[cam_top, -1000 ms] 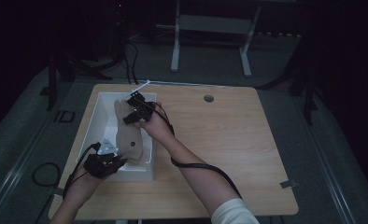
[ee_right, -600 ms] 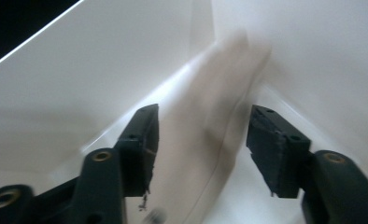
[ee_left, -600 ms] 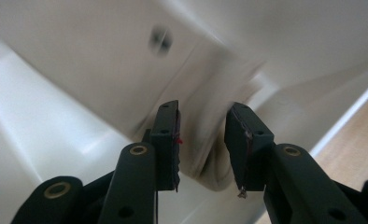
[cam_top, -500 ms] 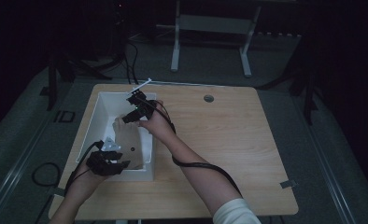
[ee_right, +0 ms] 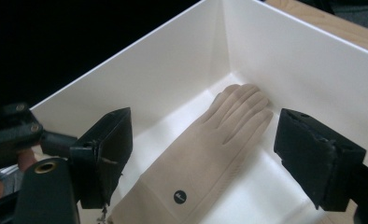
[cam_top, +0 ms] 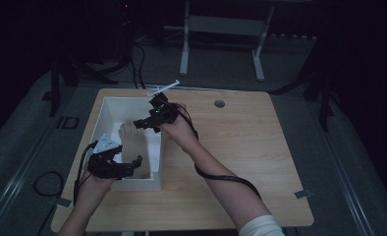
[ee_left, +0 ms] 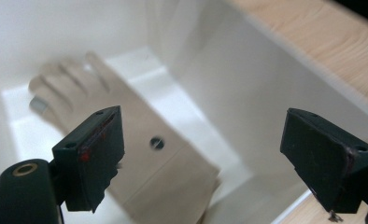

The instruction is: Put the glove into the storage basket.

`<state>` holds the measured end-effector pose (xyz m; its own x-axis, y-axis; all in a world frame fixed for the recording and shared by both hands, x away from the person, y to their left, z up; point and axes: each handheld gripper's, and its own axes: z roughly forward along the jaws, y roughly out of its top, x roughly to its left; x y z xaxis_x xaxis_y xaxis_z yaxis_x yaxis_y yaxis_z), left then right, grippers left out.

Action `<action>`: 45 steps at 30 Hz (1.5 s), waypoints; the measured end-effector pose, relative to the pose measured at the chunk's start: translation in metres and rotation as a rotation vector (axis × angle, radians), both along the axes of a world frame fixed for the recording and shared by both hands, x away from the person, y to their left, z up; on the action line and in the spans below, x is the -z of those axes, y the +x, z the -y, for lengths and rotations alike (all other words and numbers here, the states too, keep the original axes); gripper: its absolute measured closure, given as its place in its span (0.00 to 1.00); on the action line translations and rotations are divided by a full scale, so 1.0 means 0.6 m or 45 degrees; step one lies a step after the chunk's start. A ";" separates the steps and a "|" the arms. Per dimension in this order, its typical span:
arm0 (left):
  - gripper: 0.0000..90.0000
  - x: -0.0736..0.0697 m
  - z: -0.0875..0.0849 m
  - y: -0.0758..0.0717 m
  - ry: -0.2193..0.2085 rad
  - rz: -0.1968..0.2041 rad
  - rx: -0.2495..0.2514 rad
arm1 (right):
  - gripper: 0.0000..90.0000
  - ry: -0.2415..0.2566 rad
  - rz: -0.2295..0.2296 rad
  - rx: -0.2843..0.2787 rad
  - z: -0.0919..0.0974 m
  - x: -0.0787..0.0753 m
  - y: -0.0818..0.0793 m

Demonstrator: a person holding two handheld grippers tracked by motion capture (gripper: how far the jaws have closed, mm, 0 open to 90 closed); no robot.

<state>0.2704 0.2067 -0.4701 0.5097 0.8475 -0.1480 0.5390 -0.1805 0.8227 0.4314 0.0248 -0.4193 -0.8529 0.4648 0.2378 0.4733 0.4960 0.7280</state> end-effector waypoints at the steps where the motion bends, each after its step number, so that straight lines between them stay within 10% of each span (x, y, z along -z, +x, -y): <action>1: 0.16 -0.004 0.002 -0.001 -0.018 0.010 -0.006 | 0.21 0.015 0.008 -0.004 0.007 -0.003 -0.003; 30: 0.17 -0.085 0.157 -0.030 -0.052 0.209 0.204 | 0.21 0.019 0.135 0.016 0.197 -0.025 -0.057; 45: 0.17 -0.054 0.230 -0.021 -0.057 0.139 0.365 | 0.21 0.048 0.127 0.072 0.302 0.009 -0.076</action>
<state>0.2577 0.0686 -0.4374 0.7420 0.6609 -0.1130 0.3791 -0.2746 0.8837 0.3856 -0.1562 -0.4249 -0.8458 0.5051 0.1716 0.4243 0.4420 0.7903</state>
